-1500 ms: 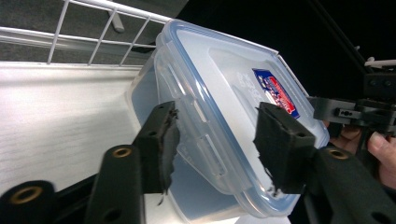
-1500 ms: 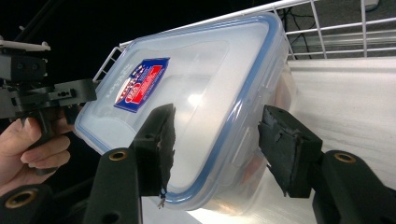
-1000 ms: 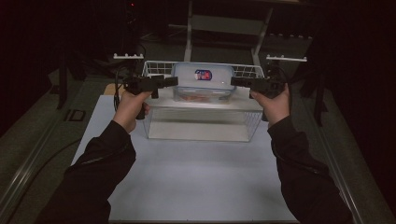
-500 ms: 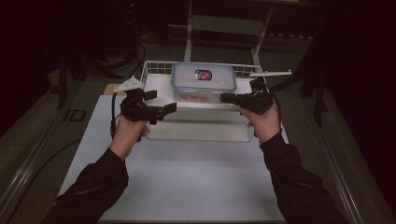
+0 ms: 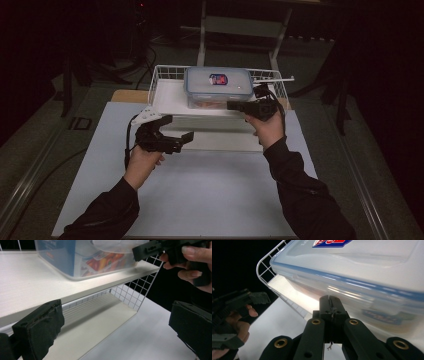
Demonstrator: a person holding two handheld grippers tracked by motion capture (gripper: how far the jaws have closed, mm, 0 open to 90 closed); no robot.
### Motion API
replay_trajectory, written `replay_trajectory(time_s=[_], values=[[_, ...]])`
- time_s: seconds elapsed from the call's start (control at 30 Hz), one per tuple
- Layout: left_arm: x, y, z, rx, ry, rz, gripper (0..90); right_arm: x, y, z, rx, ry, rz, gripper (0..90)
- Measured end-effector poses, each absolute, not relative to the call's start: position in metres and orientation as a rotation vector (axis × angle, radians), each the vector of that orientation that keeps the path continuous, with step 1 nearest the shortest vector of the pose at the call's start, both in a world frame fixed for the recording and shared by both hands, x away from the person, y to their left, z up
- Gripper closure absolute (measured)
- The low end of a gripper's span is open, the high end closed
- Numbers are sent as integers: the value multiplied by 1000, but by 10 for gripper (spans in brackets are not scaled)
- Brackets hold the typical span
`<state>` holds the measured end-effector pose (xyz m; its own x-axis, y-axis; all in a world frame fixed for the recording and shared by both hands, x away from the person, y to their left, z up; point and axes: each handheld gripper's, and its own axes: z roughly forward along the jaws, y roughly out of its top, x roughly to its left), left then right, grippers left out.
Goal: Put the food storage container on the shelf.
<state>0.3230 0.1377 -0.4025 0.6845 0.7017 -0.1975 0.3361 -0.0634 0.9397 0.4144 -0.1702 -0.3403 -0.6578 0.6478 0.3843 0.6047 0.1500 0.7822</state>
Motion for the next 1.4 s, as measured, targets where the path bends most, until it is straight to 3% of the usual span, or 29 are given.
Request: replay_trajectory(time_s=[0.2,0.33,0.47,0.6,0.63,0.67,0.7,0.83,1.03,1.4], values=[[323,136,-409,1677,849,347,0,417,-167,-341,1292,2348,1582,893],[320,136,-413,1673,845,335,0,407,-164,-341,1233,2367,1609,800],[314,137,-411,1670,814,361,0,391,-165,-342,1141,2394,1640,596],[304,138,-407,1623,741,361,0,373,-168,-345,1035,2377,1686,331],[304,138,-407,1623,741,361,0,373,-168,-345,1035,2377,1686,331],[301,138,-406,1616,722,364,0,365,-171,-348,988,2355,1709,228],[299,137,-405,1615,707,370,0,361,-173,-351,953,2357,1726,197],[290,132,-402,1635,677,364,0,347,-180,-360,912,2327,1740,138],[275,125,-403,1667,595,342,0,325,-191,-375,848,2298,1678,145],[257,118,-435,1728,595,263,0,300,-204,-414,806,2295,1634,145]])
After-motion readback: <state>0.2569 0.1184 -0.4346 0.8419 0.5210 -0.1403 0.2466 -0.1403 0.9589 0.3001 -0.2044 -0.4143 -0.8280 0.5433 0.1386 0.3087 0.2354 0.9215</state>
